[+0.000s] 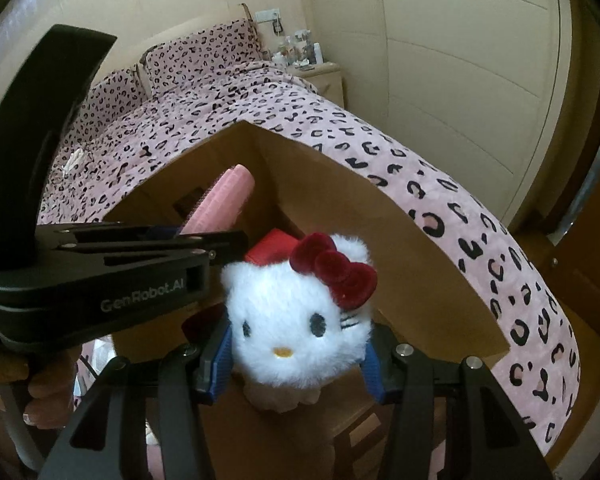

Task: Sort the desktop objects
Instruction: 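Lower both tools into the box and open them, releasing roller and plush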

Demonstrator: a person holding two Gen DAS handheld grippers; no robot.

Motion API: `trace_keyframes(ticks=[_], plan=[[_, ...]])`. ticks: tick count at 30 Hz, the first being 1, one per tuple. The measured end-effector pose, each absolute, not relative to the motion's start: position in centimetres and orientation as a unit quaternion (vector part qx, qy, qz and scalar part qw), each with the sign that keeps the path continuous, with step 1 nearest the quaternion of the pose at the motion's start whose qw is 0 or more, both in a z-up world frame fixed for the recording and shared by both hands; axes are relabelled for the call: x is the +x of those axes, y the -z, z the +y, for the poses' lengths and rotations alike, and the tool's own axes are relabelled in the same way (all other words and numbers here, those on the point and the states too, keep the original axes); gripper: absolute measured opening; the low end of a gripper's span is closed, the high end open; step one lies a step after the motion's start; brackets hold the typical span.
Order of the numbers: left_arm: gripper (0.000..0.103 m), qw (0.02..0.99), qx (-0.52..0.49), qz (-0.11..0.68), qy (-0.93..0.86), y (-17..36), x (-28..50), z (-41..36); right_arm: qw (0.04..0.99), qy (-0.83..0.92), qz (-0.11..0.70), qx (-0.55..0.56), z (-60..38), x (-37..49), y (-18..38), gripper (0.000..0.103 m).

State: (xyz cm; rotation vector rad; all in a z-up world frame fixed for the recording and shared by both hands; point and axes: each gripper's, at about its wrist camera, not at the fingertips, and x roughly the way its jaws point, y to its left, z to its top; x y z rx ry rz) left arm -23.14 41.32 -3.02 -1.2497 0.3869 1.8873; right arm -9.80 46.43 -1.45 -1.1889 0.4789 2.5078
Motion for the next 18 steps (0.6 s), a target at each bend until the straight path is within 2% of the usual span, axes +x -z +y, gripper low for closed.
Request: trace_keyframes(ticks=[5, 8, 9, 18], plan=[[0.03, 0.411, -0.492, 0.152, -0.752, 3.2, -22.9, 41.2, 0.165, -0.873, 0.171, -0.425, 46.7, -9.7, 1.9, 0.056], [0.044, 0.409, -0.496, 0.144, -0.752, 3.0, -22.9, 41.0, 0.169, -0.866, 0.182, -0.433, 47.0, -9.7, 2.0, 0.059], [0.051, 0.407, -0.495, 0.143, -0.754, 2.9, -22.9, 41.0, 0.169, -0.864, 0.187, -0.437, 47.1, -9.6, 2.0, 0.059], [0.069, 0.407, -0.478, 0.113, -0.77, 0.0, -22.6, 39.6, 0.172, -0.852, 0.217, -0.444, 48.1, -8.8, 1.0, 0.06]])
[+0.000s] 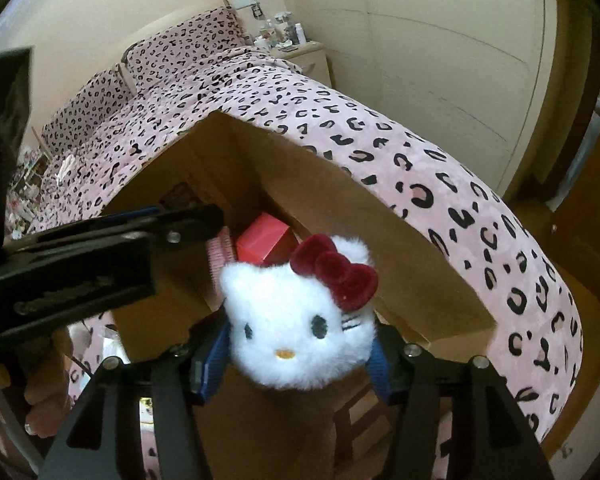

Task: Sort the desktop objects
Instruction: 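Lower both tools into the box and open them, releasing roller and plush, then move both open tools back over the remaining items on the bed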

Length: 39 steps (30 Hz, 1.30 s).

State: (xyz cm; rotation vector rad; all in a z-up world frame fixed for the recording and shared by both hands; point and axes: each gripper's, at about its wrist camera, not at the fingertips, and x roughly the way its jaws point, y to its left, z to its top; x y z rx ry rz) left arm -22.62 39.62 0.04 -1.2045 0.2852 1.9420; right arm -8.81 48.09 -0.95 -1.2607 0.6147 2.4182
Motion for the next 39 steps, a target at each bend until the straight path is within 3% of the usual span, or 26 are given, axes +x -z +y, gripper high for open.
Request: trace_keyframes(ticks=[4, 9, 27, 39], plan=[[0.078, 0.403, -0.471, 0.091, -0.779, -1.9, -22.6, 37.9, 0.187, -0.845, 0.223, -0.448, 48.7, -8.4, 0.3, 0.061], [0.082, 0.397, -0.469, 0.08, -0.785, -2.9, -22.2, 36.3, 0.184, -0.834, 0.239, -0.461, 49.1, -8.3, 0.5, 0.062], [0.082, 0.356, -0.456, 0.094, -0.81, -3.0, -19.4, 32.6, 0.171, -0.852, 0.223, -0.443, 46.6, -6.1, -2.3, 0.063], [0.082, 0.309, -0.449, 0.097, -0.833, -5.0, -14.1, 24.7, 0.138, -0.879, 0.194, -0.412, 41.2, -2.9, -6.9, 0.063]])
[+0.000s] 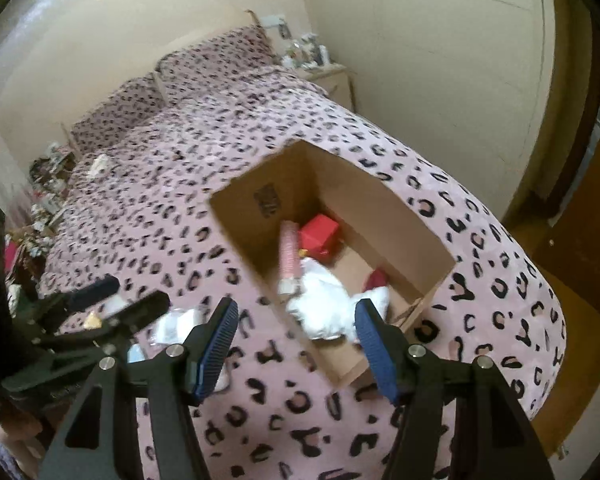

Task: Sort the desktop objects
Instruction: 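Move both open tools back over the remaining items on the bed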

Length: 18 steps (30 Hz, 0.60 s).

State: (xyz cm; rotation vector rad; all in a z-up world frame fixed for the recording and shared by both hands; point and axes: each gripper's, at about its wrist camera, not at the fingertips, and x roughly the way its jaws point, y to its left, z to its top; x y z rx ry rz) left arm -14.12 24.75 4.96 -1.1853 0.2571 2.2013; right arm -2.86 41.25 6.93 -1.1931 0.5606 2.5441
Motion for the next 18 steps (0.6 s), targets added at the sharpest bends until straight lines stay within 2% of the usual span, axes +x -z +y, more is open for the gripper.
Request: trace_keyframes(ticks=[9, 18], plan=[[0.082, 0.216, -0.454, 0.061, -0.862, -4.2, -11.2, 14.9, 0.087, -0.896, 0.156, -0.407, 34.4, -1.9, -7.6, 0.063], [0.083, 0.132, -0.464, 0.014, -0.876, -1.1, -7.4, 4.5, 0.012, -0.889, 0.143, -0.435, 27.4, -2.3, -3.2, 0.062]])
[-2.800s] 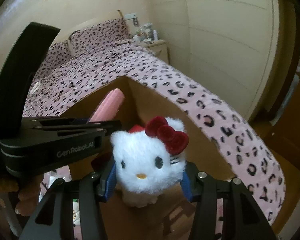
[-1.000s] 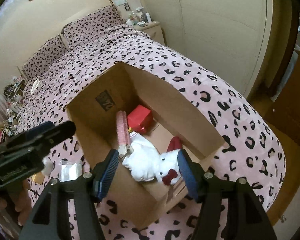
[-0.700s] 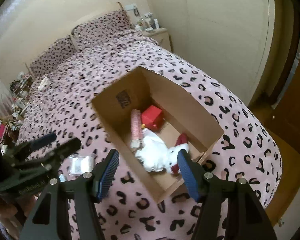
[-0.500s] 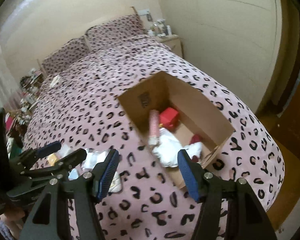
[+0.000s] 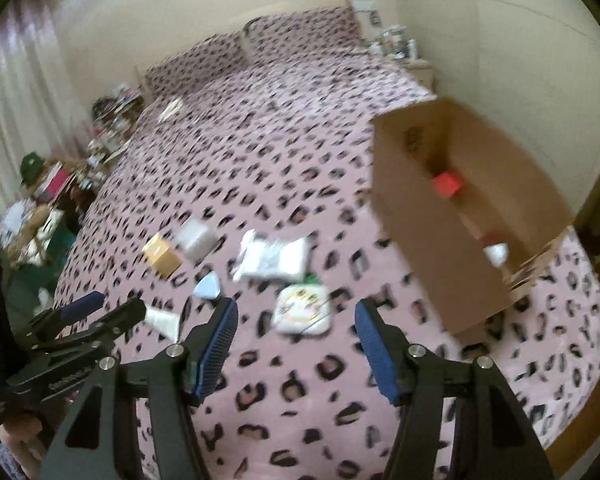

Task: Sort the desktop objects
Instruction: 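Move both open tools back over the remaining items on the bed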

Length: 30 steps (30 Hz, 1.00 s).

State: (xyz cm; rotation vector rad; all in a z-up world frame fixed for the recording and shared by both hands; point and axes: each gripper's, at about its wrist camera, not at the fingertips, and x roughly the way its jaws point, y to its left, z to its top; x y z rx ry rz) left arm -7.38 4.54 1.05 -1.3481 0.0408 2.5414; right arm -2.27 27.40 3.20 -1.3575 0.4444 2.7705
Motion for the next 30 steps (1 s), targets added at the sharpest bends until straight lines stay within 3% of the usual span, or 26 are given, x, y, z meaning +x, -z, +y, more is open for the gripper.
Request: trace_keyframes(ticks=[13, 30], plan=[[0.083, 0.032, -0.485, -0.011, -0.874, 3.1, -3.4, -4.9, -0.058, -0.868, 0.106, -0.481, 19.4, -2.5, 2.5, 0.062], [0.083, 0.021, -0.482, -0.033, -0.875, 4.0, -2.8, -6.7, -0.043, -0.875, 0.114, -0.468, 18.1, -1.0, 3.7, 0.062]])
